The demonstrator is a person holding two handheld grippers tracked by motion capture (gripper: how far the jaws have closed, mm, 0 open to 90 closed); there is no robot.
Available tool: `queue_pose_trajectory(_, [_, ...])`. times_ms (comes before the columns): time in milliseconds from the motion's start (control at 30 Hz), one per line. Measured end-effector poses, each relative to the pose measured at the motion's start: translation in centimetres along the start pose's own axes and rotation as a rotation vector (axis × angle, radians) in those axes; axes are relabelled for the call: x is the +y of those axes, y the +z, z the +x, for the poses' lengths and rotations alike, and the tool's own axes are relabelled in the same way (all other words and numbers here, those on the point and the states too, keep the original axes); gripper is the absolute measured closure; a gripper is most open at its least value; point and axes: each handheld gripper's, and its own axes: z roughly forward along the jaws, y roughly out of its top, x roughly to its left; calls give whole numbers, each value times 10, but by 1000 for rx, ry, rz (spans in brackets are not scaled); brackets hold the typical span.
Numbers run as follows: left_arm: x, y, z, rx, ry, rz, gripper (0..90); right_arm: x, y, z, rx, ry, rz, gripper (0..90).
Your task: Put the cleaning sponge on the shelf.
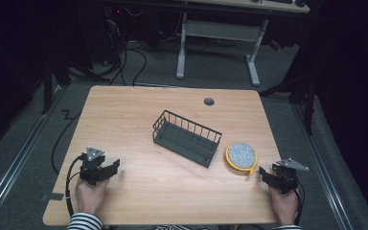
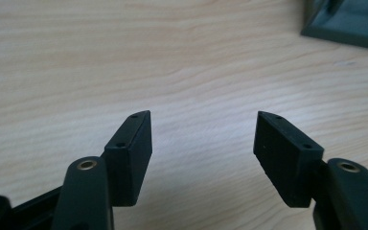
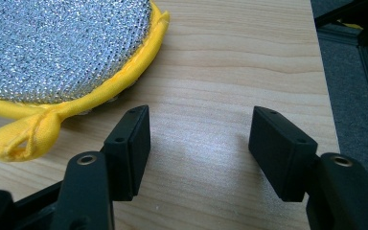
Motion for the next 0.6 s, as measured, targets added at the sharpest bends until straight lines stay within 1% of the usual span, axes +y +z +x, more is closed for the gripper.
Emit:
queue_pose_trajectory(33, [0, 0, 0, 0, 0, 0, 395, 0, 0, 0, 0, 0, 0, 403])
queue_pose_trajectory(67, [3, 0, -2, -9, 0, -4, 395, 0, 0, 0, 0, -1, 0, 403])
queue_pose_trajectory(100, [10, -1, -6, -20, 10, -11, 395, 0, 0, 0, 0, -1, 0, 401])
queue_pose_trajectory(133, [10, -1, -6, -20, 10, -11, 395, 0, 0, 0, 0, -1, 0, 401])
queue_pose_trajectory(167, [16, -2, -9, -35, 15, -15, 395, 0, 0, 0, 1, -1, 0, 400])
queue_pose_trajectory(200, [16, -2, -9, -35, 15, -15, 394, 0, 0, 0, 1, -1, 0, 400])
queue_pose_trajectory(233, [19, -3, -10, -41, 18, -19, 394, 0, 0, 0, 1, -1, 1, 399])
queue_pose_trajectory(300, [29, -4, -15, -65, 20, -30, 394, 0, 0, 0, 1, -1, 1, 398])
queue_pose_trajectory(333, [29, -4, -15, -65, 20, -30, 394, 0, 0, 0, 1, -1, 1, 398])
queue_pose_trajectory(367, [35, -4, -18, -77, 31, -34, 395, 0, 0, 0, 1, -1, 1, 398])
queue_pose_trajectory(400, [35, -4, -18, -77, 31, -34, 395, 0, 0, 0, 2, -1, 1, 398])
queue_pose_trajectory(467, [42, -4, -22, -94, 35, -39, 395, 0, 0, 0, 1, -2, 1, 397])
queue_pose_trajectory(500, [49, -3, -23, -125, 29, -41, 395, 0, 0, 0, 2, -3, 1, 396])
queue_pose_trajectory(533, [49, -3, -23, -125, 29, -41, 395, 0, 0, 0, 2, -3, 1, 396])
queue_pose_trajectory(567, [53, -1, -25, -148, 25, -33, 395, 0, 0, 0, 2, -2, 1, 396])
queue_pose_trajectory(600, [57, 0, -27, -160, 28, -32, 401, 0, 0, 0, 1, -4, 1, 395])
